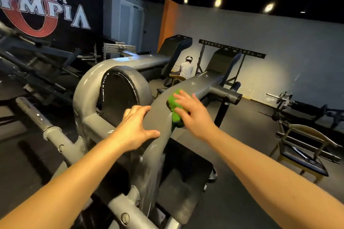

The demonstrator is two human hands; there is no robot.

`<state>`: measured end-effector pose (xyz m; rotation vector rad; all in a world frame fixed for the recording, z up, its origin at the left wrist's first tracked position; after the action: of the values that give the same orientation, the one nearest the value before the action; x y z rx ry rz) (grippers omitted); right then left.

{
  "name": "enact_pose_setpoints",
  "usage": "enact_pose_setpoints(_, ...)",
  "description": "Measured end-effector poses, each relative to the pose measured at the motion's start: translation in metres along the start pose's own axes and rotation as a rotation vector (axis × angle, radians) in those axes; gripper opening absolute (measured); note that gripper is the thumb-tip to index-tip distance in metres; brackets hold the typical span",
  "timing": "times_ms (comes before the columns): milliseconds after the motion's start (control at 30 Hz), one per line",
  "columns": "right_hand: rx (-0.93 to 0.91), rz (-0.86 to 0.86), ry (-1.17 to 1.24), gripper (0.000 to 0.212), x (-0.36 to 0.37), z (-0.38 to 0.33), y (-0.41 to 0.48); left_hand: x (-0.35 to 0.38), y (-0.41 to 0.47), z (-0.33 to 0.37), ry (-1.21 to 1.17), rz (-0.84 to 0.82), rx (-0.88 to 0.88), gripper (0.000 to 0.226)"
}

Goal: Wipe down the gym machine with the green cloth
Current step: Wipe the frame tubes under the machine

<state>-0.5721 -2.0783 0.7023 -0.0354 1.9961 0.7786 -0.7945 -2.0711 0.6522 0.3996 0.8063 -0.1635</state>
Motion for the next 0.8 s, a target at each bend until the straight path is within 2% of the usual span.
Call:
enact_pose_setpoints(67, 0.252, 0.038, 0.099, 0.039, -0.023, 0.01, 0.02, 0.001, -0.004, -0.001, -0.004, 0.028, -0.049, 0.095)
enact_pose_setpoints(133, 0.3, 0.047, 0.11, 0.039, -0.022, 0.013, 0.026, 0.002, -0.008, -0.002, -0.017, 0.03, -0.063, 0.094)
enact_pose_setpoints(200, 0.212, 0.098, 0.065, 0.038, -0.007, 0.008, 0.017, 0.002, -0.008, -0.002, -0.015, 0.024, -0.053, 0.094)
enact_pose_setpoints(300, -0.033, 0.132, -0.027, 0.036, 0.03, -0.011, -0.015, 0.004, -0.006, -0.009, -0.018, 0.027, -0.039, 0.096)
enact_pose_setpoints(400, -0.254, 0.087, -0.134, 0.031, 0.063, -0.03, -0.042, 0.005, -0.004, -0.017, -0.02, 0.019, -0.006, 0.096)
enact_pose_setpoints(533, -0.369, -0.049, -0.238, 0.034, 0.047, -0.017, -0.035, 0.008, -0.007, -0.022, -0.046, 0.006, 0.011, 0.096)
enact_pose_setpoints(600, -0.268, -0.03, -0.258, 0.036, 0.025, -0.006, -0.012, 0.007, -0.007, -0.022, -0.063, 0.015, -0.001, 0.095)
enact_pose_setpoints(700, -0.033, 0.073, -0.158, 0.03, -0.005, -0.006, 0.022, 0.005, -0.007, -0.016, -0.076, 0.004, -0.031, 0.092)
enact_pose_setpoints(800, 0.056, 0.129, -0.15, 0.031, 0.003, -0.006, 0.027, 0.005, -0.01, -0.015, -0.097, 0.0, -0.061, 0.086)
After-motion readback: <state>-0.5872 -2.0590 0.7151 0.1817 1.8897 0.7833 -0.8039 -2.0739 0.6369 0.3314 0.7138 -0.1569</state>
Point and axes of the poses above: each hand's wrist, its own y-axis towards the middle knuckle, its own x-axis out of the palm, z = x × y, the point moved 2 cm from there along y, towards the middle knuckle, and after that the axes turned 5 degrees about -z, right-handed, at the moved point
